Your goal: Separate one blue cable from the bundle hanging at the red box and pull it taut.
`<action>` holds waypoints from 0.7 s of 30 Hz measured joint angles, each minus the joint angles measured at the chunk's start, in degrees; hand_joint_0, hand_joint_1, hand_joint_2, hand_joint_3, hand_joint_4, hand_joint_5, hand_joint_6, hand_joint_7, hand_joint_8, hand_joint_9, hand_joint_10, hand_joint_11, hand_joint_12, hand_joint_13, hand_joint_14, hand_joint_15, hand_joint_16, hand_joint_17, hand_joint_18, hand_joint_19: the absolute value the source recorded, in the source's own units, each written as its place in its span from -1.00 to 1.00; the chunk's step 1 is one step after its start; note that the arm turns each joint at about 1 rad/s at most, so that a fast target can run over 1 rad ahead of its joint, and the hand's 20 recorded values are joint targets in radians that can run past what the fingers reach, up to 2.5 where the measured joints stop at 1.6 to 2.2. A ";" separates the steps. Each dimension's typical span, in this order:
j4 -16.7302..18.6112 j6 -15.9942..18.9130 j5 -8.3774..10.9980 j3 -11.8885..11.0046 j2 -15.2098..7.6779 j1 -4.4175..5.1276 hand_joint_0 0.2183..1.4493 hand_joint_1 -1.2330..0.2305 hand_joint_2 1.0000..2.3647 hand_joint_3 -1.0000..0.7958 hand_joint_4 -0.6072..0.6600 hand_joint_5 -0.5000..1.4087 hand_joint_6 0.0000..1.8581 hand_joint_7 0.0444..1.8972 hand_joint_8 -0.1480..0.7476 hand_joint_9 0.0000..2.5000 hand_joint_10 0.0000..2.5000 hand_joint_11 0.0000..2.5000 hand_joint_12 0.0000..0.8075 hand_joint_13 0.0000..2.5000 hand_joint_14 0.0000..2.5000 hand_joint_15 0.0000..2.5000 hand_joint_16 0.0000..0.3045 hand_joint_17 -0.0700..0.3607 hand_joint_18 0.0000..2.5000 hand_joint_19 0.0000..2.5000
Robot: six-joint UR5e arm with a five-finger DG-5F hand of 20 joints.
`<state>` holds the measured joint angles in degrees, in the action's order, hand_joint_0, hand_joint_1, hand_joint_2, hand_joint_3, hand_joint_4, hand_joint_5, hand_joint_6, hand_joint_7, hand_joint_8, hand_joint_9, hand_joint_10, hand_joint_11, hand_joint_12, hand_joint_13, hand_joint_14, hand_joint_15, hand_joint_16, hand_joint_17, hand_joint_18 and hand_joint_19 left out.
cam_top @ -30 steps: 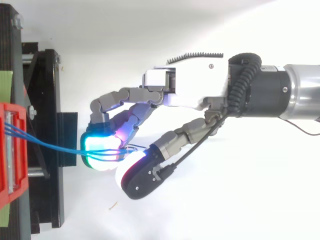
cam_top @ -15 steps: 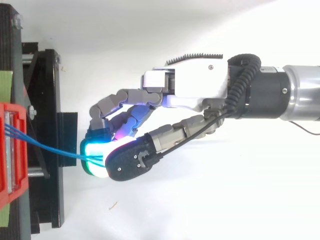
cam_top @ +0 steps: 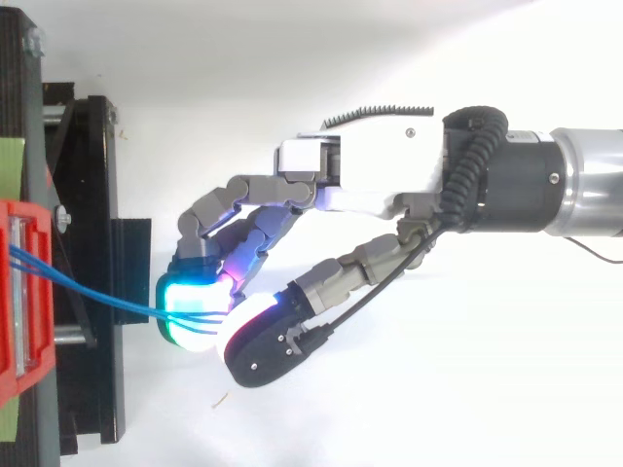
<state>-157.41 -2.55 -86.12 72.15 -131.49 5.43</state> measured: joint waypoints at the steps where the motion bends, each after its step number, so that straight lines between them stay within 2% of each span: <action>1: 0.00 0.00 0.02 0.00 0.00 0.00 -0.42 -0.19 -1.00 -0.39 0.24 -0.63 -0.17 0.12 0.01 -0.35 -0.99 -0.59 -0.15 -0.59 -0.99 -0.79 -0.71 -0.21 -0.49 -0.66; 7: 0.00 0.00 0.08 0.00 0.00 0.04 -0.38 -0.33 -1.00 -0.41 0.23 -0.64 -0.13 0.14 0.01 -0.34 -0.99 -0.57 -0.15 -0.56 -0.99 -0.79 -0.72 -0.22 -0.45 -0.67; 9: 0.00 0.00 0.08 0.00 0.00 0.04 -0.34 -0.38 -0.99 -0.32 0.19 -0.65 -0.10 0.15 0.01 -0.34 -0.99 -0.55 -0.15 -0.56 -0.99 -0.80 -0.72 -0.22 -0.44 -0.68; 13: 0.00 0.00 0.12 0.01 0.00 0.07 -0.29 -0.48 -0.98 -0.17 0.05 -0.66 -0.07 0.35 0.01 -0.36 -0.99 -0.51 -0.15 -0.56 -0.99 -0.79 -0.71 -0.22 -0.44 -0.71; 16: 0.00 0.00 0.11 0.01 0.00 0.06 -0.25 -0.53 -0.98 -0.17 0.03 -0.68 -0.03 0.23 0.01 -0.36 -0.99 -0.49 -0.14 -0.56 -0.99 -0.80 -0.71 -0.22 -0.42 -0.72; 21: 0.00 0.00 0.13 0.01 -0.01 0.07 -0.11 -0.60 -0.99 -0.27 0.02 -0.68 -0.01 0.20 0.00 -0.36 -0.99 -0.50 -0.15 -0.55 -0.99 -0.81 -0.71 -0.22 -0.41 -0.75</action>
<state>-157.41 -2.55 -85.99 72.16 -131.49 5.50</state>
